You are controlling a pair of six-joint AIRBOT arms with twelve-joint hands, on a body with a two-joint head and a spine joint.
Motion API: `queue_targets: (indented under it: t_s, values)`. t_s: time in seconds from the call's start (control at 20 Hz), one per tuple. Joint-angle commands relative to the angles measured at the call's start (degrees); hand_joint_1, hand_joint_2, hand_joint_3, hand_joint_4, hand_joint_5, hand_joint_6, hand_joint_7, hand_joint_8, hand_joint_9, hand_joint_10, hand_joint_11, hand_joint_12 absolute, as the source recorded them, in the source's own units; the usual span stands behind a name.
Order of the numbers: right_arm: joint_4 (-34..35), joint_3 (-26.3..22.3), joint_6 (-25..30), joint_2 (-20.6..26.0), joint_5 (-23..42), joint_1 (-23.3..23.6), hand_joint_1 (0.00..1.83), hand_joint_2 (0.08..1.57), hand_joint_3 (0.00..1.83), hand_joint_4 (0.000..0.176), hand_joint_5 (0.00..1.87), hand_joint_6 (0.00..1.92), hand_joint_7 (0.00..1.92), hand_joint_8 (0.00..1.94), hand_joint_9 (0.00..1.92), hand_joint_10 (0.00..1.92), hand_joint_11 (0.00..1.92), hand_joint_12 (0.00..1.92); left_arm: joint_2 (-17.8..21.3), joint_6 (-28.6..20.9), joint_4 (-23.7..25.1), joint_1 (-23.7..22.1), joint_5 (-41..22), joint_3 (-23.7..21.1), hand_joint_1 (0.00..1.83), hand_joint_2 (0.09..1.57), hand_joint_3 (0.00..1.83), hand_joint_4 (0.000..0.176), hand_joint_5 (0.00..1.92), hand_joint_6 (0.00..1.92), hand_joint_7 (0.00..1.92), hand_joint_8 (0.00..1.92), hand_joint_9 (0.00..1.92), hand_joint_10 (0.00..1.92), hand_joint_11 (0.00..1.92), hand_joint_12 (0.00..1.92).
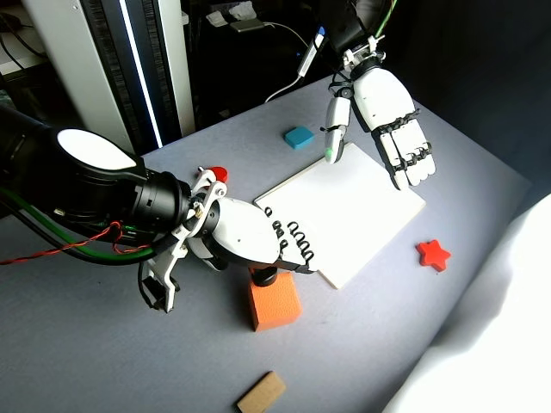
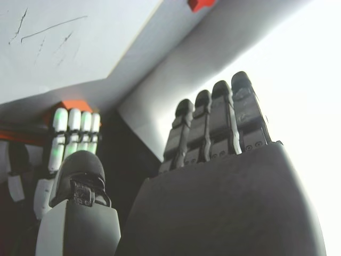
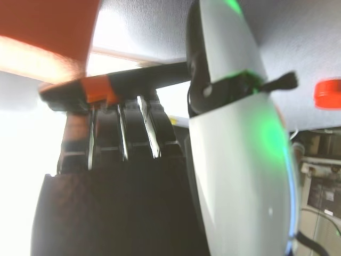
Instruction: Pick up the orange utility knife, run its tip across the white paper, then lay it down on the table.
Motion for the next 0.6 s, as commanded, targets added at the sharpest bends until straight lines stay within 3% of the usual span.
queue_targets:
  t_s: [0.0, 0.55]
  values:
    - [0.85, 0.23, -0.18, 0.05, -2.16, 0.29, 1.16, 1.04, 0.00, 0.000, 0.00, 0.00, 0.00, 0.00, 0.00, 0.00, 0.00, 0.00, 0.06, 0.08, 2.79, -0.64, -5.29, 0.07, 0.00, 1.16, 0.00, 0.000, 0.00, 0.00, 0.00, 0.00, 0.00, 0.00, 0.00, 0.00]
    - [0.86, 3.87, -0.55, -4.56, -2.48, -0.17, 1.15, 1.16, 0.06, 0.000, 0.00, 0.00, 0.00, 0.00, 0.00, 0.00, 0.00, 0.00, -0.53, 0.26, 2.53, -0.79, -5.29, 0.20, 0.00, 1.17, 0.00, 0.000, 0.00, 0.00, 0.00, 0.00, 0.00, 0.00, 0.00, 0.00]
